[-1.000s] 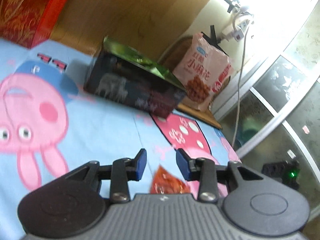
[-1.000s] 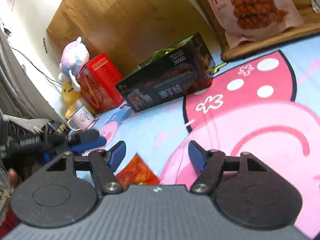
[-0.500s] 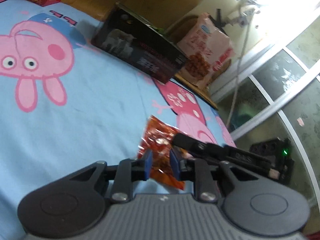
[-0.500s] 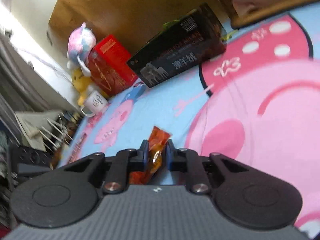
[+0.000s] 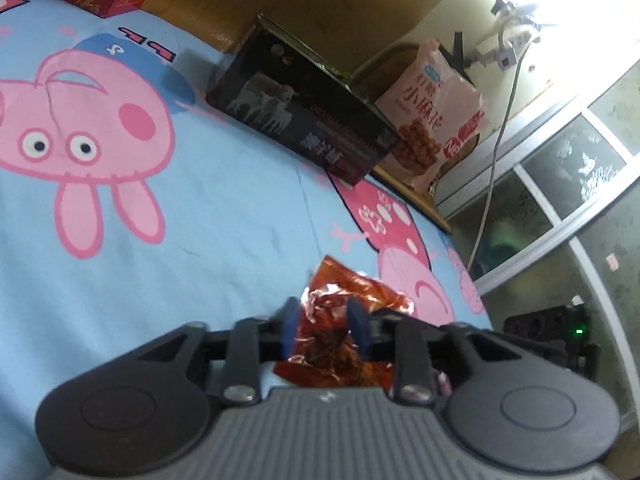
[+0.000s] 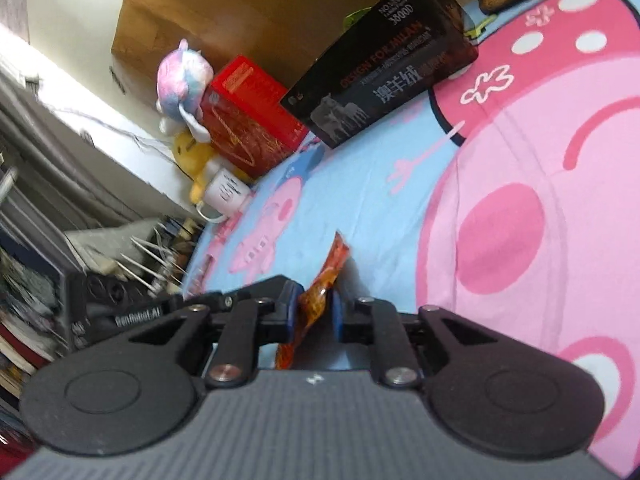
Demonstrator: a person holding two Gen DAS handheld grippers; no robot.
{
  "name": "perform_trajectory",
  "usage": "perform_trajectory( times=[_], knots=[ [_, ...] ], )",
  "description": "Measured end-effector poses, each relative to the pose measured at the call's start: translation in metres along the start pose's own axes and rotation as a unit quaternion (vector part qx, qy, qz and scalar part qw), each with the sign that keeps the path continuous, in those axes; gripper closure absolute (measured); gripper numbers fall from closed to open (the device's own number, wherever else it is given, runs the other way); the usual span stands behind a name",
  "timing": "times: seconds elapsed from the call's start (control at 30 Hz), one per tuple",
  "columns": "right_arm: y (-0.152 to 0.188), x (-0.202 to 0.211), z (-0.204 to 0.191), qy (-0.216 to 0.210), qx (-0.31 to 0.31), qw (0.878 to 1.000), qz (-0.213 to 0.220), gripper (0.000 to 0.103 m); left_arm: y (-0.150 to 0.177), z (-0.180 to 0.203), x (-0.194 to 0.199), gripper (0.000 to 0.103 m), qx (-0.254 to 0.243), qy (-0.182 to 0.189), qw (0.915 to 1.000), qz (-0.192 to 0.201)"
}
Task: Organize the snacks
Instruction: 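Lift the red-orange packet into the metal tin and open the left tool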
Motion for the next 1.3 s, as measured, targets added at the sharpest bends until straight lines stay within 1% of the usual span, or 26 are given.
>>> perform_trajectory(
  times=[0.03, 0.07, 0.1, 0.23, 0.3, 0.33, 0.37, 0.4, 0.47, 0.57, 0.63, 0.77, 0.87, 0.9, 0.93, 0.97, 1.0, 1.03, 1.07, 1.1, 1.13, 1.17, 1.23, 1.3],
  knots=[
    [-0.004, 0.002, 0.003, -0.01, -0.019, 1.0, 0.003, 0.09, -0.003, -0.001, 0.004, 0.059, 0.002, 0.003, 1.0, 0.006],
    [-0.007, 0.004, 0.004, -0.018, -0.033, 0.999, 0.008, 0.091, -0.007, -0.001, 0.007, 0.057, 0.003, 0.008, 0.9999, 0.012],
    [-0.012, 0.006, 0.006, -0.027, -0.047, 0.998, 0.011, 0.091, -0.009, -0.001, 0.01, 0.056, 0.006, 0.015, 0.9998, 0.014],
    [-0.029, 0.011, 0.003, -0.077, -0.096, 0.992, 0.024, 0.091, -0.016, 0.004, 0.015, 0.051, 0.025, 0.071, 0.9971, 0.01],
    [-0.04, 0.009, -0.002, -0.102, -0.108, 0.989, 0.026, 0.091, -0.02, 0.011, 0.013, 0.052, 0.024, 0.085, 0.996, 0.008],
    [-0.046, 0.006, -0.006, -0.113, -0.111, 0.987, 0.027, 0.091, -0.024, 0.014, 0.011, 0.056, 0.023, 0.092, 0.9955, 0.008],
    [-0.054, 0.003, -0.011, -0.121, -0.109, 0.986, 0.029, 0.091, -0.028, 0.018, 0.009, 0.065, 0.021, 0.096, 0.9951, 0.008],
    [-0.062, 0.0, -0.015, -0.12, -0.099, 0.987, 0.033, 0.091, -0.036, 0.021, 0.008, 0.066, 0.018, 0.095, 0.9952, 0.011],
    [-0.08, -0.005, -0.026, -0.108, -0.067, 0.991, 0.043, 0.091, -0.052, 0.026, 0.006, 0.075, 0.011, 0.09, 0.9956, 0.024],
    [-0.115, -0.016, -0.038, -0.096, -0.031, 0.993, 0.057, 0.091, -0.09, 0.033, 0.004, 0.076, -0.003, 0.085, 0.9953, 0.047],
    [-0.137, -0.03, -0.044, -0.082, -0.005, 0.995, 0.064, 0.091, -0.116, 0.037, -0.001, 0.076, -0.02, 0.066, 0.9952, 0.069],
    [-0.187, -0.062, -0.054, -0.04, 0.057, 0.995, 0.074, 0.091, -0.161, 0.038, -0.019, 0.075, -0.042, 0.028, 0.9933, 0.104],
    [-0.213, -0.088, -0.05, -0.011, 0.081, 0.994, 0.07, 0.091, -0.184, 0.032, -0.037, 0.072, -0.062, -0.029, 0.9886, 0.134],
    [-0.218, -0.097, -0.048, -0.001, 0.09, 0.994, 0.065, 0.091, -0.189, 0.029, -0.044, 0.072, -0.074, -0.057, 0.9852, 0.144],
    [-0.222, -0.104, -0.044, 0.009, 0.097, 0.993, 0.06, 0.091, -0.192, 0.027, -0.049, 0.073, -0.087, -0.09, 0.9801, 0.154],
    [-0.224, -0.112, -0.041, 0.019, 0.104, 0.993, 0.054, 0.091, -0.193, 0.025, -0.053, 0.07, -0.105, -0.129, 0.972, 0.166],
    [-0.224, -0.118, -0.036, 0.034, 0.111, 0.992, 0.045, 0.092, -0.194, 0.025, -0.055, 0.067, -0.124, -0.163, 0.9632, 0.175],
    [-0.223, -0.126, -0.032, 0.052, 0.12, 0.991, 0.038, 0.092, -0.193, 0.023, -0.058, 0.06, -0.146, -0.204, 0.9501, 0.185],
    [-0.221, -0.132, -0.028, 0.068, 0.128, 0.989, 0.031, 0.092, -0.191, 0.022, -0.059, 0.057, -0.158, -0.227, 0.9415, 0.193],
    [-0.219, -0.139, -0.025, 0.077, 0.134, 0.988, 0.024, 0.092, -0.189, 0.022, -0.06, 0.055, -0.165, -0.237, 0.9361, 0.2],
    [-0.216, -0.146, -0.022, 0.085, 0.137, 0.987, 0.019, 0.092, -0.187, 0.021, -0.06, 0.055, -0.169, -0.24, 0.9339, 0.204],
    [-0.215, -0.152, -0.02, 0.096, 0.144, 0.985, 0.016, 0.092, -0.185, 0.019, -0.059, 0.055, -0.168, -0.24, 0.9336, 0.207],
    [-0.207, -0.166, -0.019, 0.113, 0.165, 0.98, 0.002, 0.088, -0.182, 0.018, -0.057, 0.055, -0.163, -0.236, 0.9344, 0.211],
    [-0.199, -0.175, -0.024, 0.11, 0.182, 0.977, -0.012, 0.088, -0.182, 0.018, -0.054, 0.056, -0.157, -0.233, 0.936, 0.213]
  ],
)
Point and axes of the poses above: each gripper's, at about its wrist camera, not at the fingertips, and x roughly against the way its jaws point, z to its right, y to its underside, the point moved 8 cm from there along -x, roughly the way its jaws point, and after that the axes turned 5 degrees about x, right-handed, at the moved point
